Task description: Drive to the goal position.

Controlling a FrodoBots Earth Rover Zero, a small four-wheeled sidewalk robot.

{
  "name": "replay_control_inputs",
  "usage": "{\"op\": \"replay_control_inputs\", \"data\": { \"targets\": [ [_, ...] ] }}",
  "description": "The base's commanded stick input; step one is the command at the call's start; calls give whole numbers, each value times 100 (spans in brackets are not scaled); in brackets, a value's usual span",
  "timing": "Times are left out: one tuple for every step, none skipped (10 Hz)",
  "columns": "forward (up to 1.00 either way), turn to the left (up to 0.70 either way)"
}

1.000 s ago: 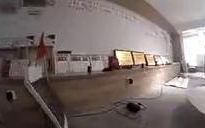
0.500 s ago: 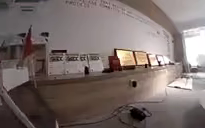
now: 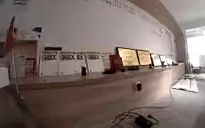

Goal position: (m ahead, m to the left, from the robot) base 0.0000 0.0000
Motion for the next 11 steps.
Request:
{"op": "replay_control_inputs", "data": {
  "targets": [
    [45,0],
    [45,0],
    [45,0],
    [40,0],
    [31,0],
    [21,0],
    [7,0],
    [0,0],
    [0,0],
    [0,0],
    [0,0]
  ]
}}
